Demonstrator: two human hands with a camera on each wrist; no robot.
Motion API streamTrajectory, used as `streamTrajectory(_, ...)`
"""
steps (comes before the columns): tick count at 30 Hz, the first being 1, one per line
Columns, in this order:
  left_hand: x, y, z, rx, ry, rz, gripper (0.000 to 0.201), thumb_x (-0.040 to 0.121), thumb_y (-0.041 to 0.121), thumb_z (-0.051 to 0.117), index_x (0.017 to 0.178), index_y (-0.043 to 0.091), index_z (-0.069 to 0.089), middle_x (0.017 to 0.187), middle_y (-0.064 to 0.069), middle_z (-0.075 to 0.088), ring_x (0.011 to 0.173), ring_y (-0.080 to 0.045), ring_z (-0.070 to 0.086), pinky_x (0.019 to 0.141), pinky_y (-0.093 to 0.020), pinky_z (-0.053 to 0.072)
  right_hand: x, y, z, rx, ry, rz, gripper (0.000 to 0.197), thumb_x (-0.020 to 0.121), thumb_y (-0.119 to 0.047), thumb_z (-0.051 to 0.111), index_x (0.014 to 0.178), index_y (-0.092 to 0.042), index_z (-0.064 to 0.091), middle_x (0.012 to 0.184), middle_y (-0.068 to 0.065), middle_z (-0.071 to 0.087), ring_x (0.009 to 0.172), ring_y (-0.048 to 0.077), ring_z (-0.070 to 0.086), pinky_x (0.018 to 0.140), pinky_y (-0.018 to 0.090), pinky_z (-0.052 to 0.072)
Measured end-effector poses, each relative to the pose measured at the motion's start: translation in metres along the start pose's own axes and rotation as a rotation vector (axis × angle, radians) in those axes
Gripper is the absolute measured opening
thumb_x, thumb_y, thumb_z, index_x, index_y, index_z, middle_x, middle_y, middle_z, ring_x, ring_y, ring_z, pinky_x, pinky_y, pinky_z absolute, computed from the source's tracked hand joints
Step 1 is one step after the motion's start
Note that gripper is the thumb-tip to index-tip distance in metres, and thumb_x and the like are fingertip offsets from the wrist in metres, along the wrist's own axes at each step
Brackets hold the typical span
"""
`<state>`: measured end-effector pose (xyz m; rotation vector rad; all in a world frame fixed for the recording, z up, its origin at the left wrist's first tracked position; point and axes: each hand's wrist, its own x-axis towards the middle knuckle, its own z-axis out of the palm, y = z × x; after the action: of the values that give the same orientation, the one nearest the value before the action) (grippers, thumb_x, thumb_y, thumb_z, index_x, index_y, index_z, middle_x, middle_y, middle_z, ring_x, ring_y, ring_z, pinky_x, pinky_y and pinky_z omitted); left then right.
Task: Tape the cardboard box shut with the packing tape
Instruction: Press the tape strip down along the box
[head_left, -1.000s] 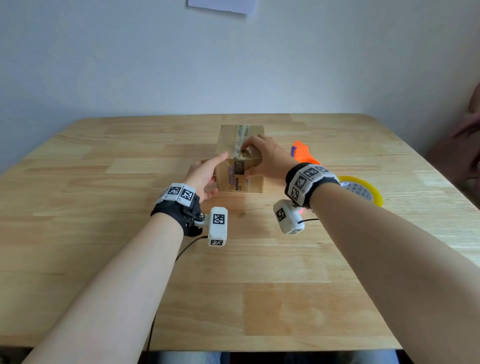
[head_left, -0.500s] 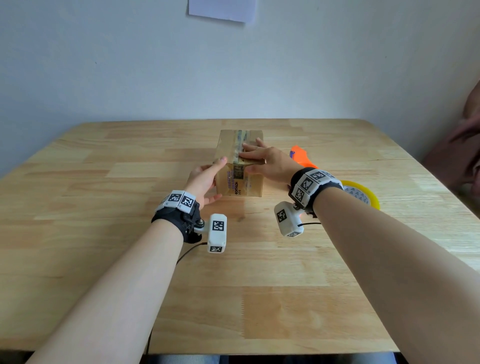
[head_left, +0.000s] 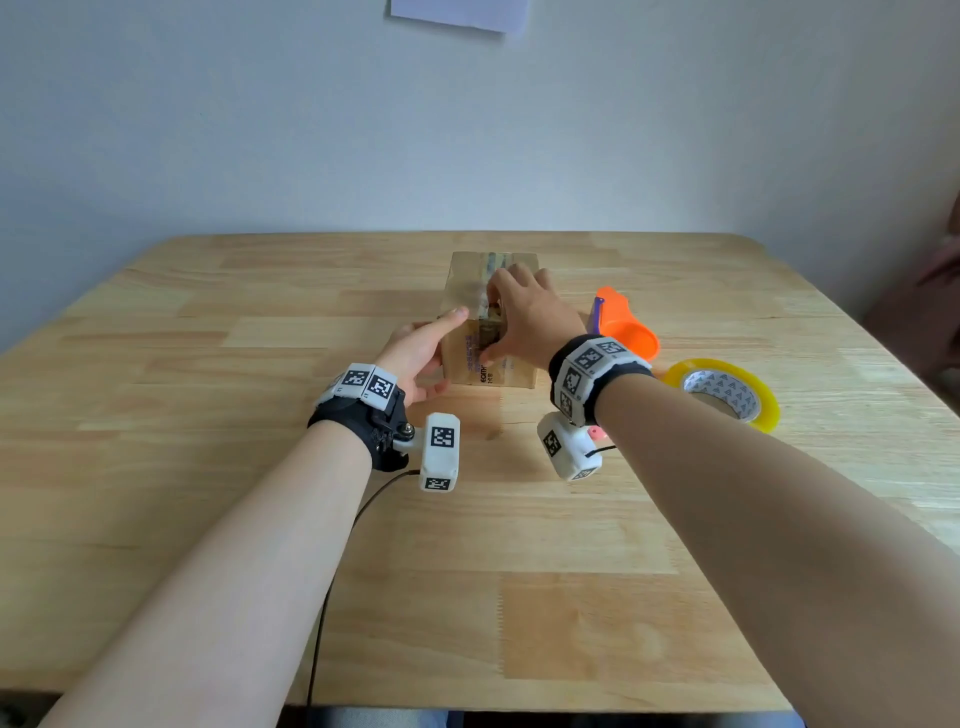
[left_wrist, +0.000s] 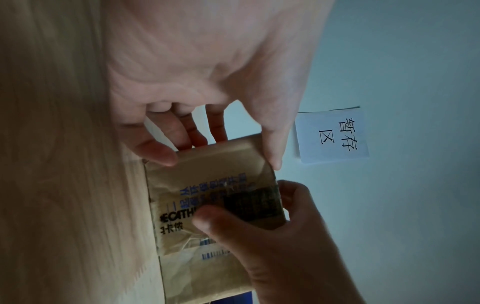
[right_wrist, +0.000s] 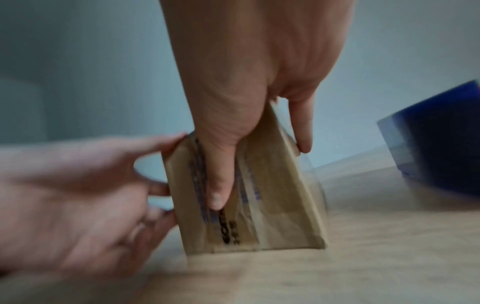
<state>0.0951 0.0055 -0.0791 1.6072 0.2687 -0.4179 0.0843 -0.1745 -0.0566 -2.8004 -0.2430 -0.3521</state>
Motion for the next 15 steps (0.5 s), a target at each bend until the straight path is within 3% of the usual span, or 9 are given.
streamTrajectory(3,-0.001,0.000,0.002,0.003,0.008,0.005,0.068,0.064,0.068,0.086,0.120,0.033,0.069,0.125,-0.004,0.075,0.121,-0.025,0.068,0.054,-0.029,0.056,0.002,-0.003,0.004,-0.121,-0.006,0.015,0.090,0.052,-0.052,0.094,0.121,-0.021,0.046,0.130,-0.001,0.046,0.123,0.027,0.040,0.069,0.040,0.053)
streamTrajectory(7,-0.003,0.001,0.004,-0.012,0.019,0.004,0.068,0.065,0.069,0.086,0.119,0.032,0.069,0.126,-0.003,0.074,0.120,-0.023,0.067,0.056,-0.029,0.057,0.005,-0.002,0.004,-0.092,-0.017,0.008,0.089,0.053,-0.050,0.095,0.122,-0.020,0.046,0.130,-0.001,0.046,0.123,0.027,0.039,0.075,0.040,0.054)
streamTrajectory(11,-0.008,0.003,0.004,-0.039,0.015,0.004,0.068,0.064,0.067,0.087,0.118,0.030,0.071,0.126,-0.005,0.073,0.120,-0.025,0.067,0.063,-0.034,0.059,0.004,0.009,-0.009,0.213,-0.132,-0.005,0.072,0.068,-0.044,0.090,0.125,-0.022,0.052,0.123,-0.004,0.051,0.117,0.020,0.045,0.099,0.041,0.049)
streamTrajectory(13,-0.016,0.006,0.006,-0.047,0.044,0.036,0.057,0.074,0.063,0.084,0.112,0.023,0.070,0.121,-0.006,0.073,0.115,-0.024,0.068,0.067,-0.036,0.059,-0.005,0.016,-0.022,0.439,-0.144,0.020,0.068,0.079,-0.043,0.083,0.136,-0.022,0.052,0.128,-0.003,0.056,0.115,0.015,0.053,0.099,0.035,0.049)
streamTrajectory(15,-0.023,0.011,0.011,-0.051,0.148,0.101,0.044,0.086,0.059,0.074,0.096,0.017,0.063,0.103,-0.004,0.066,0.096,-0.019,0.064,0.072,-0.036,0.058,-0.017,0.025,-0.034,0.507,-0.020,0.061,0.053,0.091,-0.041,0.073,0.136,-0.019,0.056,0.131,-0.004,0.058,0.113,0.010,0.052,0.094,0.028,0.043)
